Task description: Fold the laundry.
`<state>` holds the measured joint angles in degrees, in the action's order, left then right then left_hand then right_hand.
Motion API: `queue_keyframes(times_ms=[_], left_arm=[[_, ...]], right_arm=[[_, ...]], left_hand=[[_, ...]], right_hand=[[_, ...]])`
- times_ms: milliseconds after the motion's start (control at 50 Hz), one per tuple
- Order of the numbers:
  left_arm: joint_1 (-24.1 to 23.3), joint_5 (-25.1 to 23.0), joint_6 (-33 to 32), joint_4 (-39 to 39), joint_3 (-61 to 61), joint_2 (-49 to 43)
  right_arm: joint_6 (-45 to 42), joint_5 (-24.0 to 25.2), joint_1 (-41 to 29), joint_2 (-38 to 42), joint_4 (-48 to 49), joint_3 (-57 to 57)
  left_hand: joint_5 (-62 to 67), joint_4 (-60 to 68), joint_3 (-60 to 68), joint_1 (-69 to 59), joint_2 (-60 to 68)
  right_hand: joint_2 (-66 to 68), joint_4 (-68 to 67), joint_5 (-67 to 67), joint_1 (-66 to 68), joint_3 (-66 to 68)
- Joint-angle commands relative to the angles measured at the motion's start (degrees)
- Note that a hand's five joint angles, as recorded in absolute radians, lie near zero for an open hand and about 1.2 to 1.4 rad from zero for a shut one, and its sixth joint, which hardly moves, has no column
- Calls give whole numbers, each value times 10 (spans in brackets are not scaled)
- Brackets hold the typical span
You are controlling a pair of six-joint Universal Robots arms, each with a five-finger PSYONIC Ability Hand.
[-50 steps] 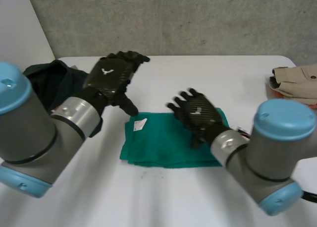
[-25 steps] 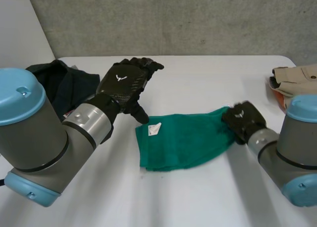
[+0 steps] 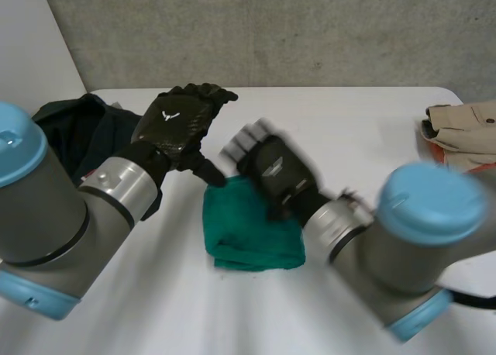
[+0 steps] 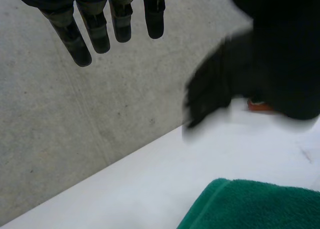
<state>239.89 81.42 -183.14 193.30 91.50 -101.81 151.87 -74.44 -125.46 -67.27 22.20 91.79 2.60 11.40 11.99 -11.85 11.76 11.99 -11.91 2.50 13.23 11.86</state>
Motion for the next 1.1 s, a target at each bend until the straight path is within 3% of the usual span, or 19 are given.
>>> queue_keyframes(times_ms=[20, 80, 200, 280, 500, 660, 780, 900, 1020, 1100], left_arm=[[-28, 8, 30, -10, -63, -64], [-51, 28, 45, -36, -87, -109], [-70, 158, 39, -117, -98, -190], [-73, 208, 35, -123, -90, -204], [-75, 215, -22, -125, -83, -224], [-76, 212, -45, -123, -90, -211], [-72, 170, -46, -122, -99, -162], [-58, 68, -45, -120, -96, -105], [-22, -18, -39, -121, -94, -78], [-16, -40, -38, -121, -96, -78]], right_arm=[[220, 7, 96, -32, -132, -38], [228, 8, 94, 20, -198, -84], [203, 5, 91, 106, -268, -160], [199, 9, 91, 138, -272, -177], [154, -20, 75, 195, -289, -206], [79, -82, 66, 155, -284, -199], [77, -107, 54, 92, -224, -148], [80, -95, 45, 26, -168, -63], [87, -82, -9, 15, -97, 35], [90, -83, -25, 29, -35, 72]], left_hand=[[20, 32, 26, -27, 28], [77, 89, 83, -84, 85], [75, 87, 82, -83, 84], [32, 44, 38, -39, 40], [6, 18, 12, -14, 15], [-2, 10, 4, -6, 6], [-10, 2, -4, 3, -2], [-10, 2, -4, 3, -2], [-10, 2, -4, 3, -2], [-9, 3, -3, 1, 0]], right_hand=[[-20, 19, -25, -32, -19], [-20, 19, -25, -32, -19], [-20, 19, -25, -32, -19], [-20, 19, -25, -32, -19], [-20, 19, -25, -32, -19], [-20, 19, -25, -32, -19], [-20, 19, -25, -32, -19], [-20, 19, -25, -32, -19], [-20, 19, -25, -32, -19], [-20, 19, -25, -32, -19]])
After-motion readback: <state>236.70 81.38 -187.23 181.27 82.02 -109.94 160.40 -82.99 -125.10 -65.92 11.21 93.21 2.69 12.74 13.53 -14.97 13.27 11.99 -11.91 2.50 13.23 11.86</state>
